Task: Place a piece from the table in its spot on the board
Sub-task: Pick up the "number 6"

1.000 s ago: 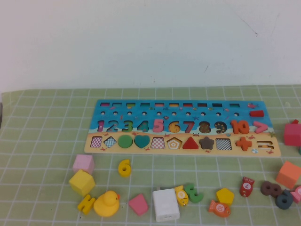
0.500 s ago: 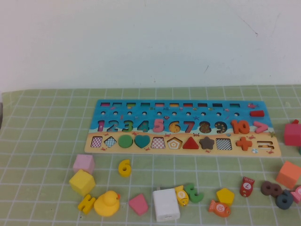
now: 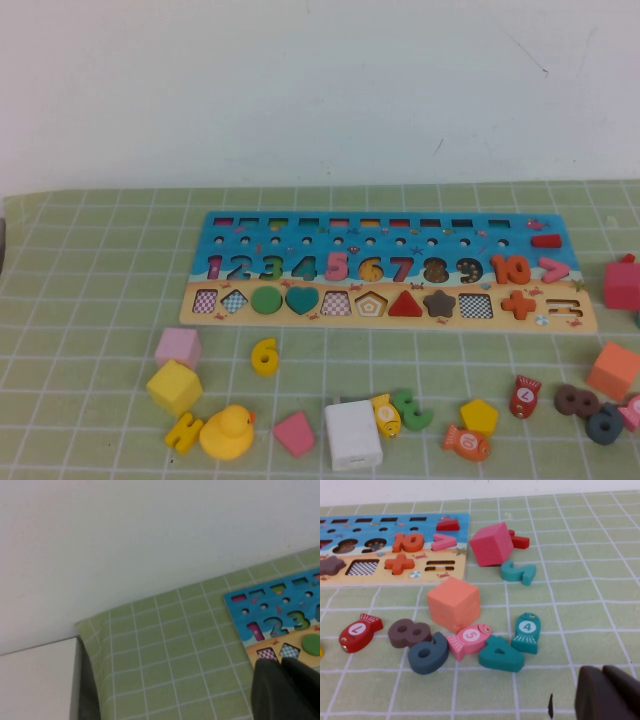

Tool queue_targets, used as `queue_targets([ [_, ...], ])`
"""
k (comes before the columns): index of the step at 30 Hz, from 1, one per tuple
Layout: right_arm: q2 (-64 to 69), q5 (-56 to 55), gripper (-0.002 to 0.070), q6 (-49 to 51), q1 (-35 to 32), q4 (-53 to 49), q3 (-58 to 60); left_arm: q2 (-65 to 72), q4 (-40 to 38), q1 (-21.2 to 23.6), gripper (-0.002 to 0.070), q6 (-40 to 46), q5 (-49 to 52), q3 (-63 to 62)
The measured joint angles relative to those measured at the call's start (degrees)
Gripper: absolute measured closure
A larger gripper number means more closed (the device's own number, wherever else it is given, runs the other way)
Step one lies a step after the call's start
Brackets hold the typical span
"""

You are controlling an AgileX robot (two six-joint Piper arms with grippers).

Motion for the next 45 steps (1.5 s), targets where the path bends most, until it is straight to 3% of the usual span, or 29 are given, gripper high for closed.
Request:
queue_targets([
  [9, 0.00, 0.00, 0.0679, 0.00, 0.00, 0.00, 0.00, 19.11, -4.46, 0.00, 0.0677, -4.15, -4.13, -1.11],
  [19, 0.00, 0.00, 0.0679, 0.00, 0.00, 0.45, 0.00, 38.96, -9.26, -0.76, 0.0677, -4.90, 10.06, -16.49],
  [24, 0.00, 0.00, 0.0679, 0.00, 0.00, 0.45, 0.00, 44.37, -9.81, -7.04, 0.0677, -5.43, 10.19, -19.39],
  [29, 0.00, 0.00, 0.0679, 0.00, 0.00, 0.45, 0.00, 49.84, -3.34, -16.44, 0.0674, -13.12, 9.83, -19.62],
  [33, 0.00, 0.00, 0.0679, 0.00, 0.00, 0.45, 0.00, 55.10, 0.55, -20.50, 0.0590, -19.06, 9.83, -19.62],
  [38, 0.00, 0.00, 0.0679, 0.00, 0.00, 0.45, 0.00, 60.80, 0.84, -21.26, 0.0311, -20.42, 9.83, -19.62],
  [41, 0.00, 0.00, 0.0679, 0.00, 0.00, 0.45, 0.00, 62.49, 1.03, -21.26, 0.0260, -20.60, 9.73, -19.83],
  [45, 0.00, 0.00, 0.0679, 0.00, 0.00, 0.45, 0.00, 63.92, 0.91, -21.26, 0.0245, -20.97, 8.79, -19.85],
])
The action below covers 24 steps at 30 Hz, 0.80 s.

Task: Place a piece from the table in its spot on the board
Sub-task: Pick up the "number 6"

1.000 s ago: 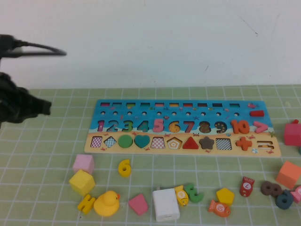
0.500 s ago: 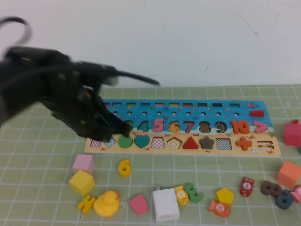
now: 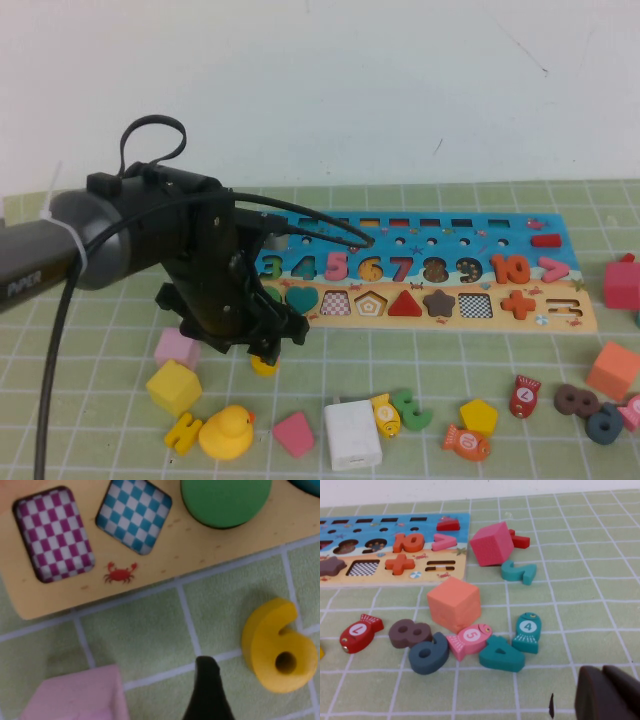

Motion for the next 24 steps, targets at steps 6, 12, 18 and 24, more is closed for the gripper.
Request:
queue_targets([
  [6, 0.00, 0.00, 0.0679, 0.00, 0.00, 0.00, 0.00, 2.89, -1.69, 0.00, 0.0242, -0.35, 0.16, -2.35],
  [12, 0.00, 0.00, 0.0679, 0.00, 0.00, 0.00, 0.00, 5.20, -1.92, -0.13, 0.0241, -0.58, 1.91, -4.72],
  [18, 0.00, 0.00, 0.0679, 0.00, 0.00, 0.02, 0.00, 6.03, -1.80, -0.13, 0.0344, -0.43, 2.53, -4.99],
  [24, 0.00, 0.00, 0.0679, 0.00, 0.00, 0.02, 0.00, 6.17, -1.80, -0.13, 0.0408, -0.21, 3.20, -6.20],
])
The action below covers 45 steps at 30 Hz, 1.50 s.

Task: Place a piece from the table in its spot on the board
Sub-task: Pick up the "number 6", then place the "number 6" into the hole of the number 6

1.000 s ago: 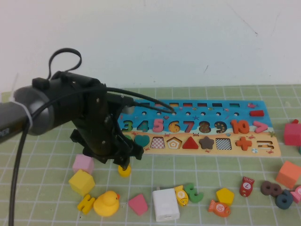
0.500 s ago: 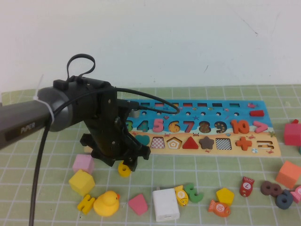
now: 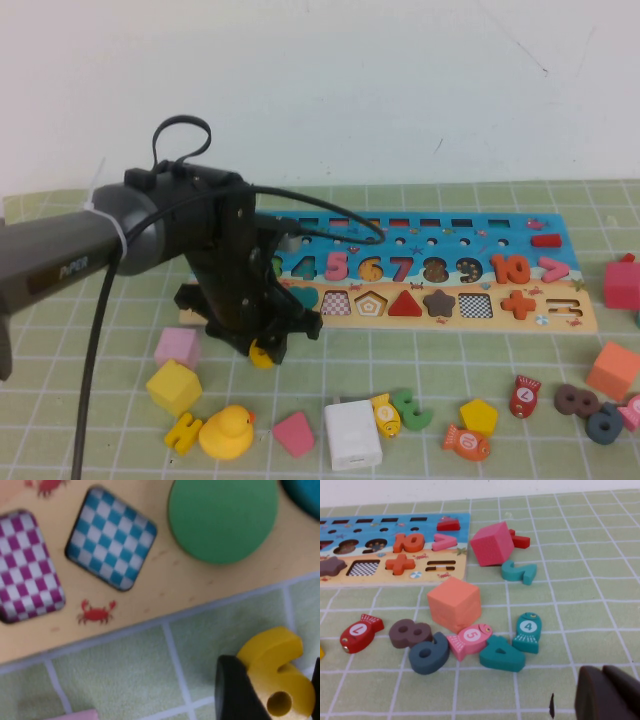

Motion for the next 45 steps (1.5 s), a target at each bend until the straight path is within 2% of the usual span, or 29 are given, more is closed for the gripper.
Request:
queue_targets([
  [6, 0.00, 0.00, 0.0679, 0.00, 0.00, 0.00, 0.00, 0.14, -2.24, -0.04, 0.0408, 2.22, 0.66, -7.04],
  [12, 0.00, 0.00, 0.0679, 0.00, 0.00, 0.00, 0.00, 2.32, -5.69, -1.08, 0.0409, 3.15, -8.09, -14.85],
  [16, 0.00, 0.00, 0.0679, 0.00, 0.00, 0.10, 0.00, 6.19, -5.98, -2.71, 0.0409, 3.15, -9.32, -20.64],
  [27, 0.00, 0.00, 0.0679, 0.00, 0.00, 0.10, 0.00, 20.38, -3.97, -4.17, 0.0409, 3.15, 0.20, -36.64],
  [45, 0.00, 0.00, 0.0679, 0.00, 0.00, 0.10, 0.00, 22.41, -3.33, -4.38, 0.0409, 2.46, 2.36, -39.50],
])
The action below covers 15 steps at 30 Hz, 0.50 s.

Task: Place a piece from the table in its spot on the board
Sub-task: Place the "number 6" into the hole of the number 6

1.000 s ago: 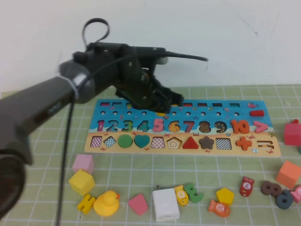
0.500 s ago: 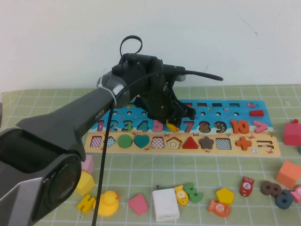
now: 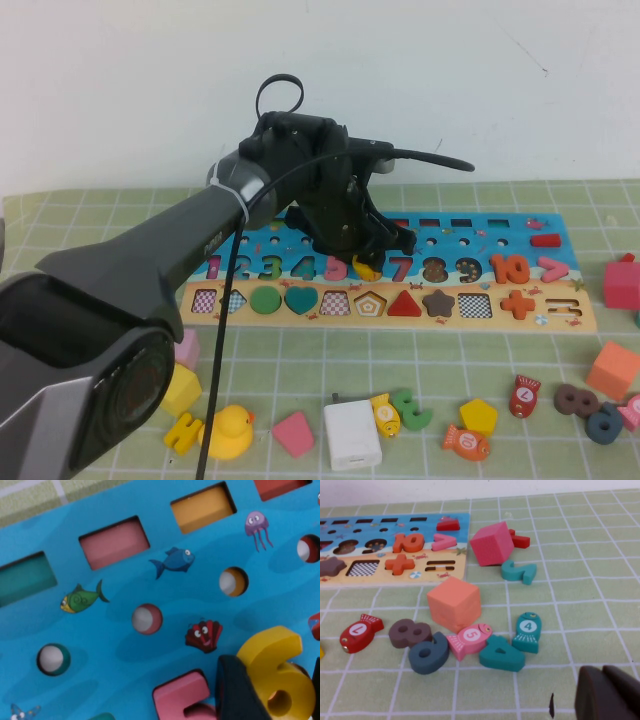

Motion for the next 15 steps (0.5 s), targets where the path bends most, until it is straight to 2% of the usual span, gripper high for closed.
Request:
queue_targets([
  [15, 0.00, 0.00, 0.0679, 0.00, 0.00, 0.00, 0.00, 0.00, 5.92, -2.85, 0.0409, -4.09, 1.17, -0.36],
])
